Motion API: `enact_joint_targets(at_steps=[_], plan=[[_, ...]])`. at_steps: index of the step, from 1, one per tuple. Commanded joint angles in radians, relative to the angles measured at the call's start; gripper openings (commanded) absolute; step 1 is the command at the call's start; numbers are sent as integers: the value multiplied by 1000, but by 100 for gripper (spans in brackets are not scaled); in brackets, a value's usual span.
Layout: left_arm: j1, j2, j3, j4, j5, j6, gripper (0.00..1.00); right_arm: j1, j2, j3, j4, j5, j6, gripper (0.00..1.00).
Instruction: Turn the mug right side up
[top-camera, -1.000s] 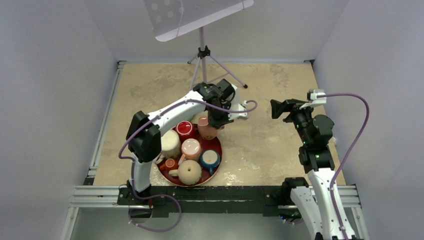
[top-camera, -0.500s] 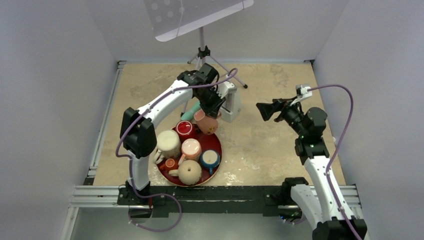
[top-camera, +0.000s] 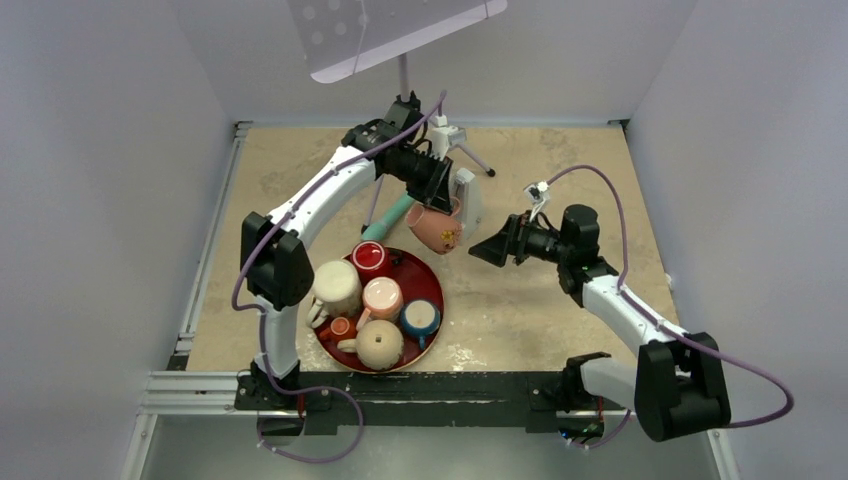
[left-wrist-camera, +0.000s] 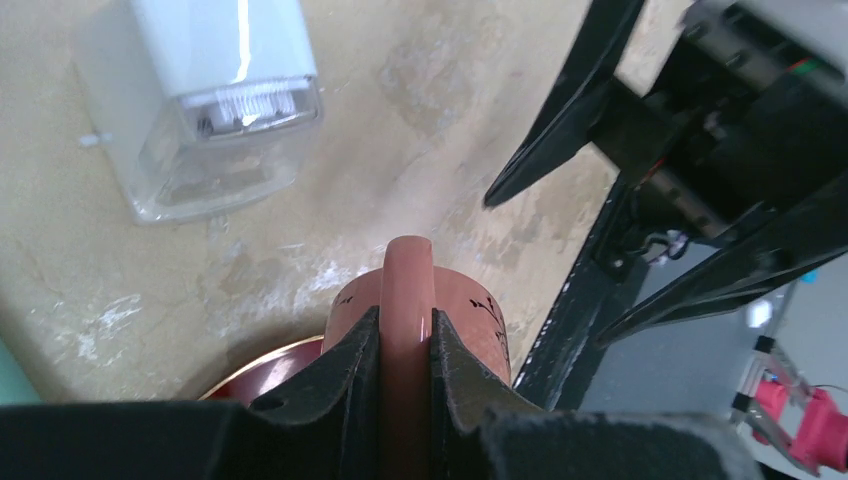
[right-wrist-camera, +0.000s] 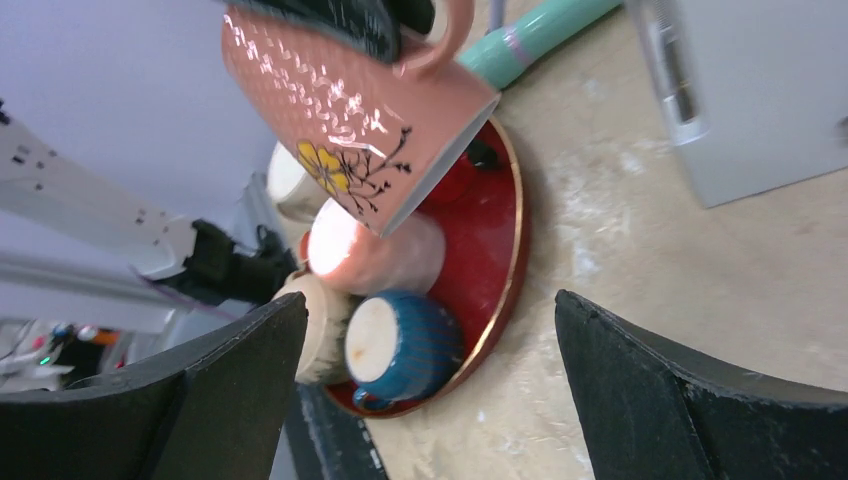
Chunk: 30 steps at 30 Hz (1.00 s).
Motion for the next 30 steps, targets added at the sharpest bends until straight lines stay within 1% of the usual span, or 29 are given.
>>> enact_joint_targets(at_steps=[1,3,6,9,11,13,14,17,18,19,20,21,22,23,24,25,26,27,28,30], plan=[[10,-66,71,106,171,-187,0,34,46,16,183,-144,128,99],[10,-67,71,136,200,-237,0,42,55,5,277,-161,199,97],[6,-69,74,181,216,-285,0,61,58,8,328,-132,250,96],[-2,-66,74,219,242,-334,0,85,79,7,419,-99,314,92],[-7,-70,64,251,263,-370,0,95,100,-1,512,-82,378,89],[-14,-75,56,276,280,-389,0,97,119,-14,648,-67,466,81],[-18,-78,53,283,284,-392,0,97,123,-10,693,-52,497,75],[-21,-91,11,323,298,-425,0,97,107,22,705,8,519,44],[-21,-95,-4,336,303,-436,0,98,93,30,697,28,519,33],[-21,-100,-15,345,310,-439,0,98,68,39,684,45,515,15],[-19,-104,-23,350,317,-439,0,98,51,44,659,62,506,0],[-17,-109,-33,358,320,-438,0,99,29,48,626,77,496,0],[-14,-111,-35,359,317,-437,3,97,7,51,586,90,482,0],[-5,-112,-32,350,310,-431,21,95,-14,53,515,107,462,0],[1,-112,-25,334,299,-414,42,95,-39,59,445,132,436,0],[7,-112,-12,312,282,-389,59,91,-61,66,362,162,406,0],[12,-113,10,283,263,-346,72,91,-87,74,278,202,376,0],[16,-114,29,251,239,-301,90,91,-113,81,197,241,345,0],[18,-116,45,216,207,-252,99,90,-134,91,119,285,318,0],[21,-119,79,154,143,-162,100,90,-174,112,-39,364,252,0]])
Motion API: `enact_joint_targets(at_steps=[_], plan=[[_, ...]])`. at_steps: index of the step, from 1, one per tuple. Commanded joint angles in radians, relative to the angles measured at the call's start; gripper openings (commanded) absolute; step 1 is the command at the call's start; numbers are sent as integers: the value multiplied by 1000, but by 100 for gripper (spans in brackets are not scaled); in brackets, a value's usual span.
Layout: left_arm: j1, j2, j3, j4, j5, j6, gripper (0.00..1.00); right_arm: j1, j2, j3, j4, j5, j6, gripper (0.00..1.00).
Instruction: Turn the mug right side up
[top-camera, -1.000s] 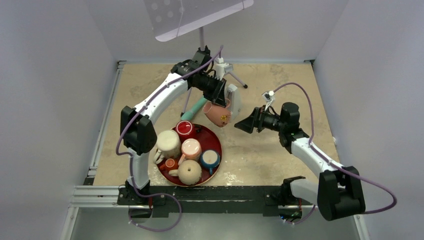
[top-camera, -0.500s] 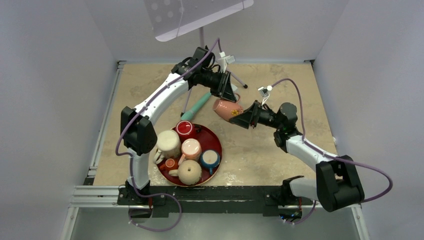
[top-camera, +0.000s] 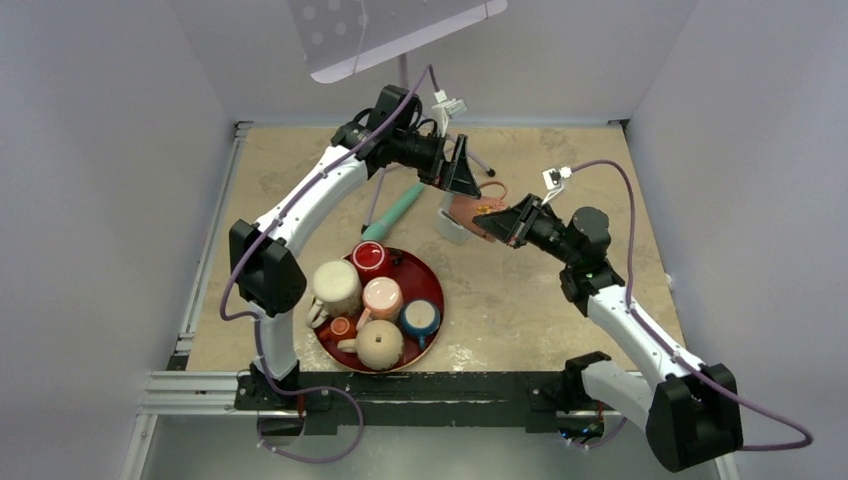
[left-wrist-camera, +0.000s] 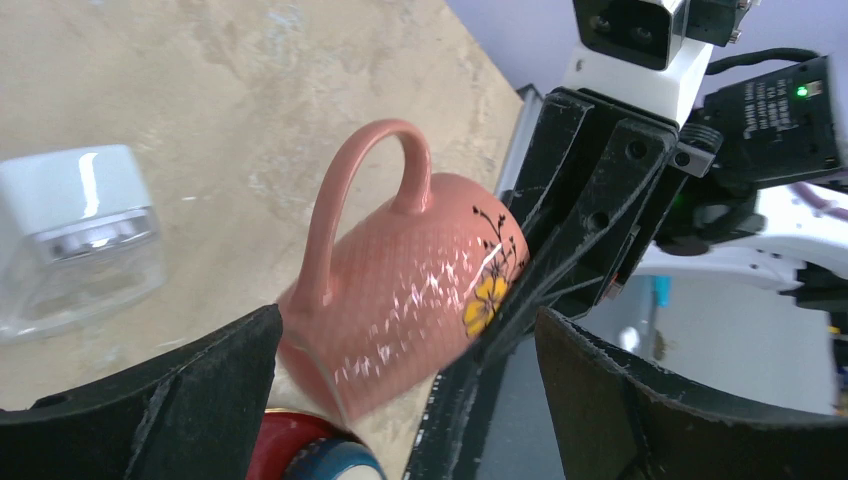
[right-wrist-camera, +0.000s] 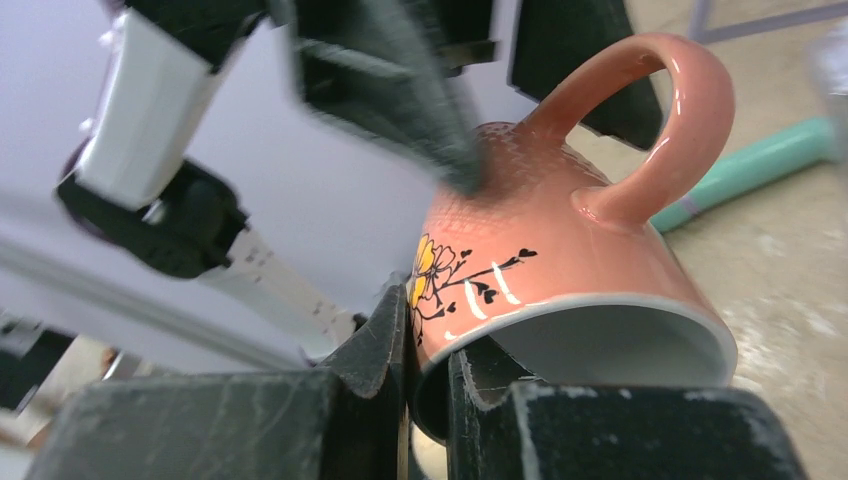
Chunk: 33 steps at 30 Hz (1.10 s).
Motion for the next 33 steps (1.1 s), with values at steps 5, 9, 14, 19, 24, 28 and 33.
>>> enact_joint_targets(at_steps=[5,9,14,19,24,28,33], plan=[[15,-59,161,-255,-256,361,100,-33,-118,237,-746,479,-333,0],[-1,-83,191,-401,-319,624,100,-137,-12,418,-1035,776,-474,0],[-65,-142,107,-617,-307,928,93,-263,262,589,-1093,866,-632,0],[-92,-210,-10,-719,-266,1134,92,-373,616,869,-1204,832,-754,0],[-115,-244,-106,-786,-276,1267,88,-395,868,1070,-1278,855,-793,0],[-157,-272,-204,-802,-334,1376,84,-405,959,1143,-1293,797,-814,0],[-210,-277,-269,-805,-361,1455,83,-408,1015,1212,-1333,767,-834,10]])
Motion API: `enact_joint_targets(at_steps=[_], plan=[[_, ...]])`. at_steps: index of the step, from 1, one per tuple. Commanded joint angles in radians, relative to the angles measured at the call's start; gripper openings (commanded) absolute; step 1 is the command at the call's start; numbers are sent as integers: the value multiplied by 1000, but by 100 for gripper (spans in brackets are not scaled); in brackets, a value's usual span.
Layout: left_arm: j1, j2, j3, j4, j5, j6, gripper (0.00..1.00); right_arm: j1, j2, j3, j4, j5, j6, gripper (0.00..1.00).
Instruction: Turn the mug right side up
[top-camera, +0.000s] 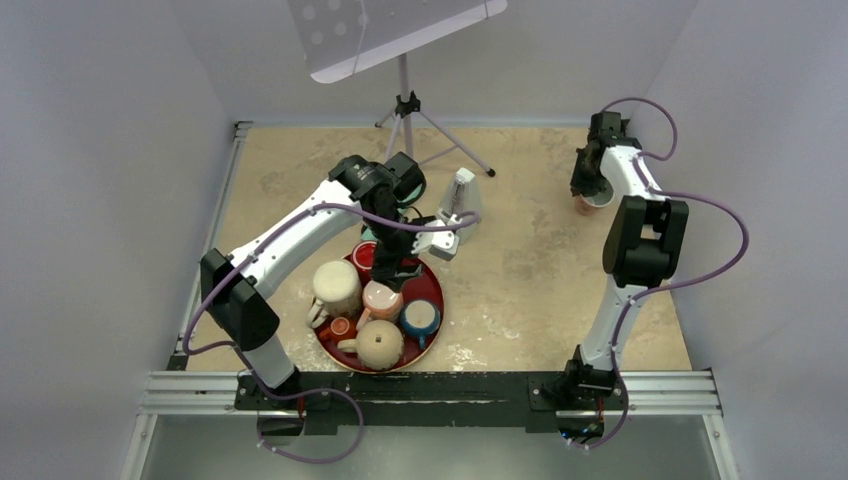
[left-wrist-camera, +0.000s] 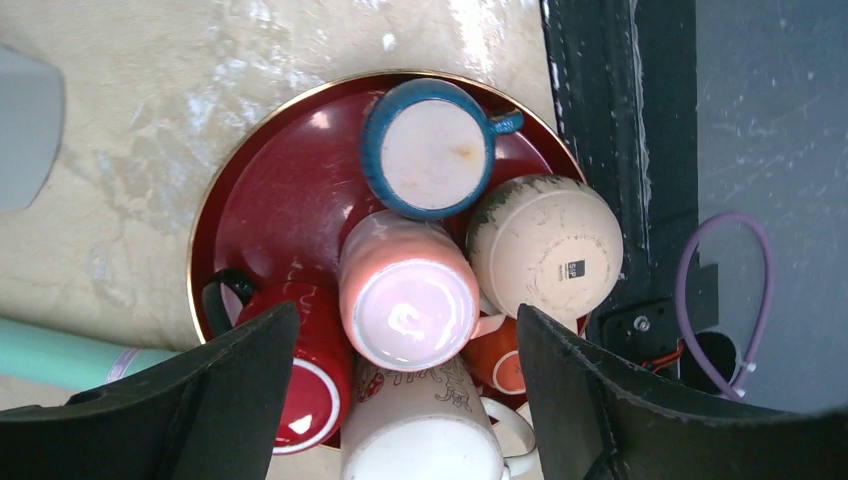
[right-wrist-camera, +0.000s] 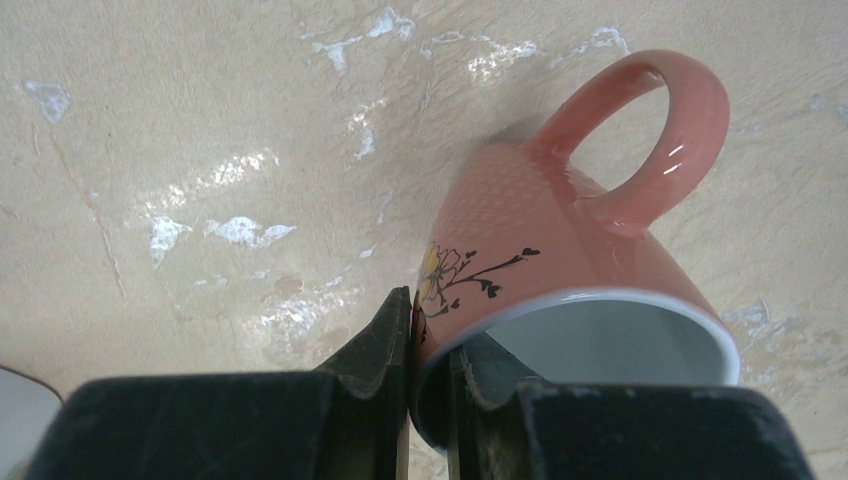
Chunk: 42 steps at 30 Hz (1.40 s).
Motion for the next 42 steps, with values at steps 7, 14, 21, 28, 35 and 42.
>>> enact_joint_targets(at_steps=[7,14,21,28,35,42], plan=[[-113,-46,-108,-35,47,283,87,-6,17,150,-75,-25,-63,98],[-179,-27,-176,40,121,454,77,-2,-182,113,-29,-24,-27,99],[-305,-28,-309,52,169,700,60,10,-445,-90,61,-139,-26,99],[-402,-11,-393,181,41,735,59,24,-586,-315,101,-183,-24,99],[-419,30,-473,397,-141,708,59,29,-689,-399,110,-204,-22,99],[-415,38,-569,483,-213,717,49,30,-746,-447,113,-201,-23,99]])
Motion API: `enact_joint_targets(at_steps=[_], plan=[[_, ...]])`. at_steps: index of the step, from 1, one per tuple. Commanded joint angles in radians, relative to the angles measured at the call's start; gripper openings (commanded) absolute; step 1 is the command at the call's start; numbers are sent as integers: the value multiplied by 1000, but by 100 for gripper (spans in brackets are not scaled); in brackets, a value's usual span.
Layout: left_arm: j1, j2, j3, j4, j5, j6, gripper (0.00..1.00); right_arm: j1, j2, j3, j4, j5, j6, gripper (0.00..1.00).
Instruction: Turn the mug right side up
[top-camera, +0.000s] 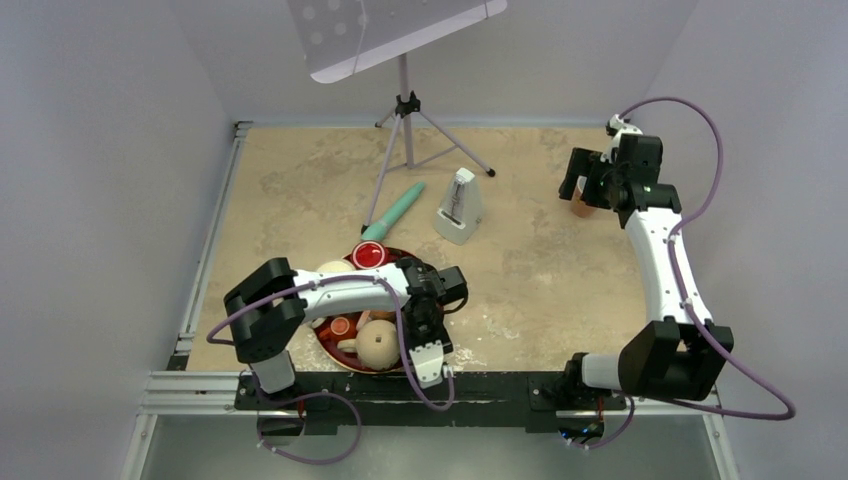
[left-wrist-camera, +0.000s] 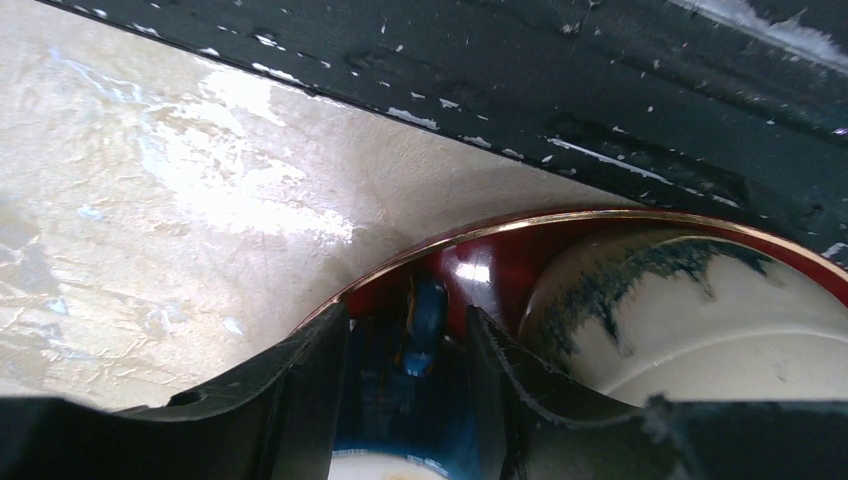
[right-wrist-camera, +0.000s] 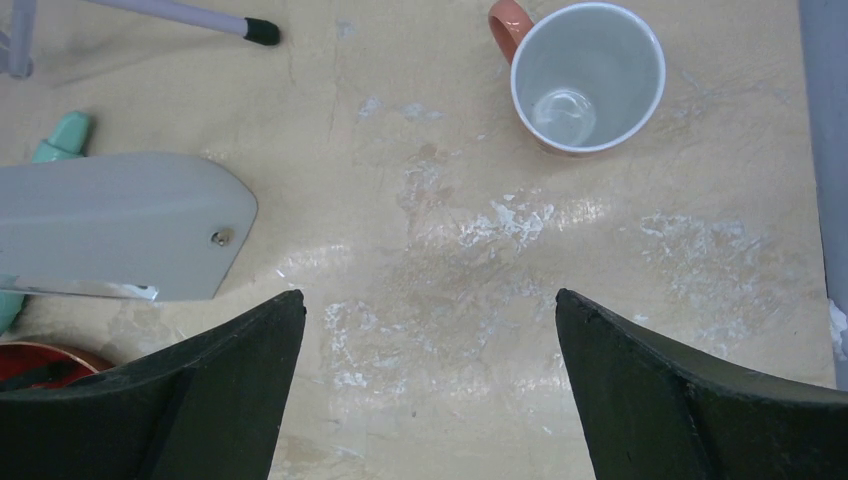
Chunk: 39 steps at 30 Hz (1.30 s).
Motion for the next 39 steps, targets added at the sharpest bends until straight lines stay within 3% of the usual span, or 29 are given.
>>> enact_joint_targets(at_steps=[1,4,10,14,18,22,26,31,34,39], plan=[[-1,5,-56,79,-73,53,49,5,-48,-23,32,-25,7,99],[11,5,-79,116,-98,81,45,5,-54,-24,26,-28,8,99],[22,-3,-62,143,-125,91,3,4,-67,-16,16,-36,8,99],[41,-9,3,145,-118,-7,0,5,-86,-13,9,-48,9,99],[117,10,208,113,0,-277,0,4,-120,-40,14,-131,16,99],[206,44,371,62,148,-541,0,5,-215,-205,132,-330,98,99],[270,39,381,139,226,-835,0,5,-319,-414,287,-424,254,99],[380,44,383,327,298,-1411,0,21,-449,-626,449,-516,380,99],[442,45,381,457,332,-1711,0,124,-521,-743,603,-569,512,99],[494,69,429,507,273,-1938,0,326,-587,-868,855,-592,722,99]])
